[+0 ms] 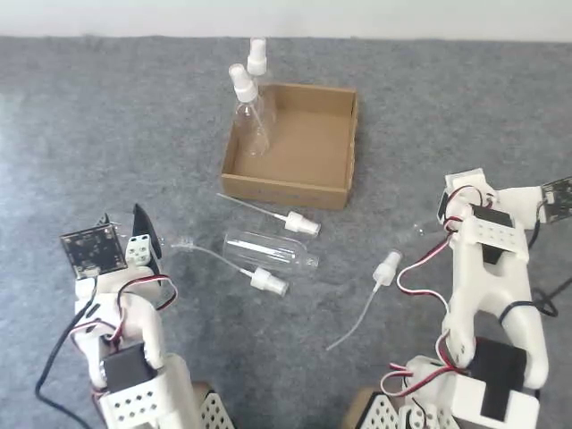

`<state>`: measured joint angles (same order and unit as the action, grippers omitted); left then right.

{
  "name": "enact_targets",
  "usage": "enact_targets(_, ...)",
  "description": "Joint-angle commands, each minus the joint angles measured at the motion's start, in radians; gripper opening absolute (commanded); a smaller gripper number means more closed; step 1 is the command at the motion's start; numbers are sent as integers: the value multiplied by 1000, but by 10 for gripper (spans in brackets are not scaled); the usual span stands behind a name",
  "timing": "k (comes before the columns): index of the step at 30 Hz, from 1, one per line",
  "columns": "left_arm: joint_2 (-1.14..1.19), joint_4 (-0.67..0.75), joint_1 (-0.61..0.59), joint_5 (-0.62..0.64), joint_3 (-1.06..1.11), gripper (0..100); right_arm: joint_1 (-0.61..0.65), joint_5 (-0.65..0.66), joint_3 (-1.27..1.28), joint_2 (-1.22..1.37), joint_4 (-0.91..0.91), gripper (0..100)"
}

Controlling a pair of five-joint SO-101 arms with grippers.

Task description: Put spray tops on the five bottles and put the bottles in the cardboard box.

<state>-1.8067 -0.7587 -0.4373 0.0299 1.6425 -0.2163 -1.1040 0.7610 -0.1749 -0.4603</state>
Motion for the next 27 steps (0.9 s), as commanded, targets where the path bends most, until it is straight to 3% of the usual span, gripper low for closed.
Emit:
enact_targets(1, -17, 34, -2, 9, -12, 152, -4, 21, -63, -19, -10, 355)
enact_targets(8, -17, 34, -2, 8, -12, 152, -4, 28, -66, -145, -165, 355)
enact_targets(22, -17, 34, -2, 8, -10, 152, -1, 293, -81, -242, -220, 355)
enact_targets(27, -17, 34, -2, 8, -10, 152, 61, 437, -143, -242, -265, 355)
